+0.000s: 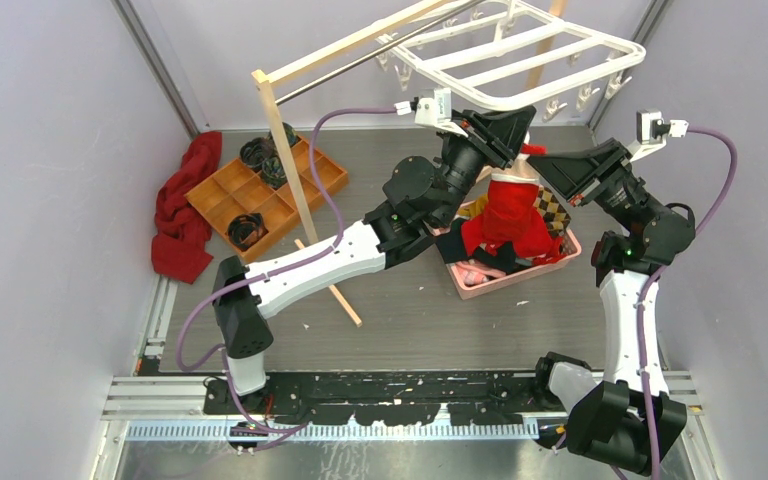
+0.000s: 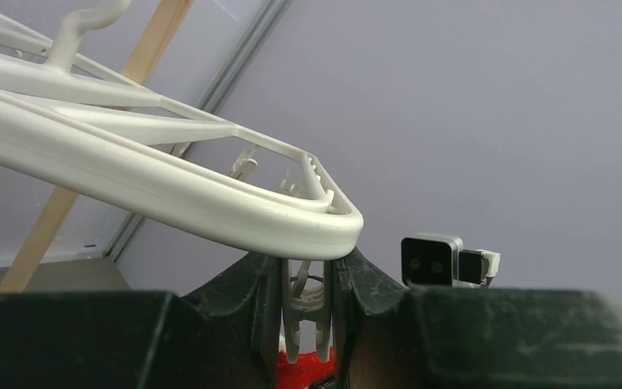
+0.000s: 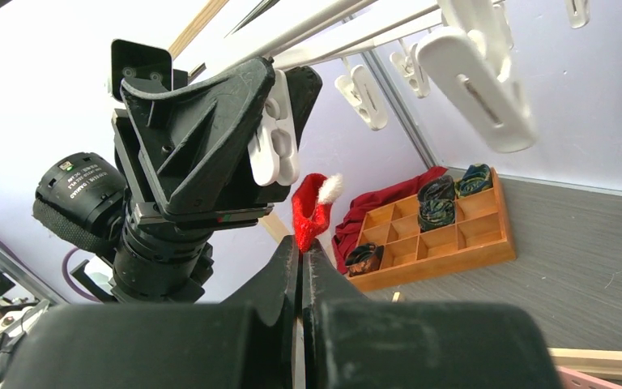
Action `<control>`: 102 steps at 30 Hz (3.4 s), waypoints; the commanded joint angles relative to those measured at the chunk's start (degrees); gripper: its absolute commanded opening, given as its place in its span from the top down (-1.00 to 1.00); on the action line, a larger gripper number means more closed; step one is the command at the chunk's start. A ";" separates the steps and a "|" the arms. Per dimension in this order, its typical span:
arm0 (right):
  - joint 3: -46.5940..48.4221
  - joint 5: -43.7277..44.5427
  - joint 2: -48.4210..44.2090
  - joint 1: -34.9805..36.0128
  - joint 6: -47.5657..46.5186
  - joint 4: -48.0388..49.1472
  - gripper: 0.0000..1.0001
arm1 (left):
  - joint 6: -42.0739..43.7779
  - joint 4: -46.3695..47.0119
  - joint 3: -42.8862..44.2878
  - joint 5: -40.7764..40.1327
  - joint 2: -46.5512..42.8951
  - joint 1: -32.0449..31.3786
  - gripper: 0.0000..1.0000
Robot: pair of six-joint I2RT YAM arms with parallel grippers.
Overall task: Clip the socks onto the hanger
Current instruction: Open the clamp at the hanger, then clamp the sock onto the hanger.
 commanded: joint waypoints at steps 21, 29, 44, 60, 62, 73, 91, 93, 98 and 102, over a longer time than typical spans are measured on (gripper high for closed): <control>1.74 2.74 -0.05 0.62 3.18 3.93 0.98 | -0.87 2.18 -0.16 1.22 -2.96 0.39 0.90; 2.42 2.72 0.94 0.64 7.44 9.35 0.98 | -0.32 2.23 0.03 1.18 -2.69 0.47 0.90; -0.56 1.40 -0.95 0.61 12.76 13.79 0.98 | -0.40 2.81 0.20 1.91 -2.69 1.03 0.89; -1.56 3.68 0.04 0.62 14.66 15.52 0.98 | -2.02 3.55 -1.02 2.53 -3.30 1.39 0.90; -1.24 4.53 1.22 0.55 16.36 17.34 0.98 | -2.29 3.62 -1.07 2.70 -3.30 1.39 0.90; -3.31 6.61 2.75 0.63 16.04 15.61 0.98 | -2.86 3.94 -1.37 2.94 -3.74 1.48 0.90; -3.32 8.96 3.80 0.63 19.38 17.11 0.98 | -3.94 3.74 -0.77 3.75 -3.05 1.48 0.90; -3.46 8.98 3.92 0.60 19.57 16.78 0.98 | -3.87 3.72 -0.47 3.93 -2.89 1.52 0.90; -3.85 9.33 3.83 0.59 20.25 16.32 0.98 | -3.94 3.45 0.20 4.52 -2.36 1.48 0.90; -3.72 9.41 3.98 0.82 20.82 16.76 0.98 | -3.86 3.37 0.69 5.03 -1.84 1.57 0.90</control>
